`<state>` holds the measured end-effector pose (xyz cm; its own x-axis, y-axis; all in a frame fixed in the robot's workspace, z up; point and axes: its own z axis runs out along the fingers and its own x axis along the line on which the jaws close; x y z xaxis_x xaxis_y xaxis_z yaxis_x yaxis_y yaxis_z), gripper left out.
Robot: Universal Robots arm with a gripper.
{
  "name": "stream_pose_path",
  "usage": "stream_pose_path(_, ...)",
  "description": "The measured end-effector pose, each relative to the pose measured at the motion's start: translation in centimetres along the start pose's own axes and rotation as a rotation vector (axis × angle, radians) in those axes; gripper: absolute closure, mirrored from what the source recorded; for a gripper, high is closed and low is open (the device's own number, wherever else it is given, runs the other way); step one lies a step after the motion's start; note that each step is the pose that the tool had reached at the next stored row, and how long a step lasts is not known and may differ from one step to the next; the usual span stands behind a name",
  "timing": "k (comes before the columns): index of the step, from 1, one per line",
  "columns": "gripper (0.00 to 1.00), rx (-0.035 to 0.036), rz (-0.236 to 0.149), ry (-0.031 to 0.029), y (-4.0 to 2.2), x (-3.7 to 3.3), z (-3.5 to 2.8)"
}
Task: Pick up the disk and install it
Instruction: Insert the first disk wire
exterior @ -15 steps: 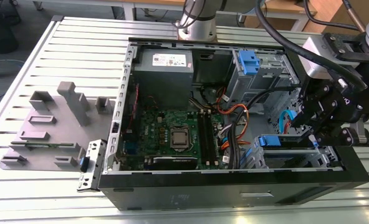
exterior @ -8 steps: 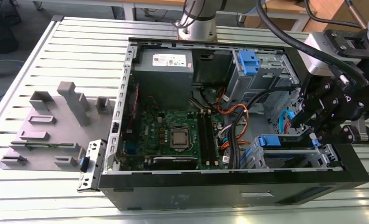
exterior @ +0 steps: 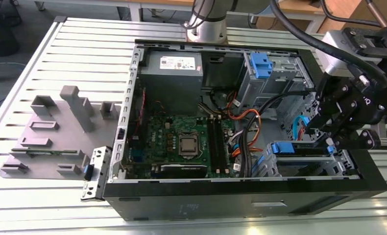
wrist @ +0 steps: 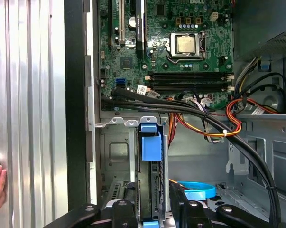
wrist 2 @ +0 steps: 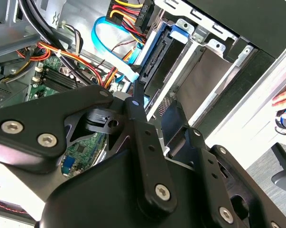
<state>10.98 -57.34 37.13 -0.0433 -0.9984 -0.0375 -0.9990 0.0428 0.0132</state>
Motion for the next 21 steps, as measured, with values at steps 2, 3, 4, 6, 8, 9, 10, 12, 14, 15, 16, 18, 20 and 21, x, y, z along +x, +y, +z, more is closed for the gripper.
stream_pose_path(2,0.58,0.0,0.0,0.0002,0.0,-0.07,-0.01)
stream_pose_path(3,0.58,0.0,0.0,0.0,0.0,-0.11,0.01)
stream_pose_path(4,0.58,0.0,0.0,-0.0002,0.0,-0.13,0.03)
stream_pose_path(6,0.58,0.0,0.0,-0.0002,0.0,-0.21,0.06)
stream_pose_path(8,0.58,0.0,0.0,-0.0002,0.0,-0.27,0.1)
stream_pose_path(9,0.58,0.0,0.0,-0.0003,0.0,-0.3,0.14)
stream_pose_path(10,0.58,0.0,0.0,-0.0004,0.0,-0.31,0.21)
stream_pose_path(12,0.58,0.0,0.0,-0.0001,0.0,-0.34,0.36)
stream_pose_path(14,0.58,0.0,0.0,0.0,0.0,-0.34,0.44)
stream_pose_path(15,0.58,0.0,0.0,0.0001,0.0,-0.34,0.44)
stream_pose_path(16,0.58,0.0,0.0,0.0,0.0,-0.34,0.44)
stream_pose_path(18,0.58,0.0,0.0,-0.0001,0.0,-0.34,0.45)
stream_pose_path(20,0.58,0.0,0.0,-0.0001,0.0,-0.34,0.46)
stream_pose_path(21,0.58,0.0,0.0,-0.0002,0.0,-0.34,0.46)
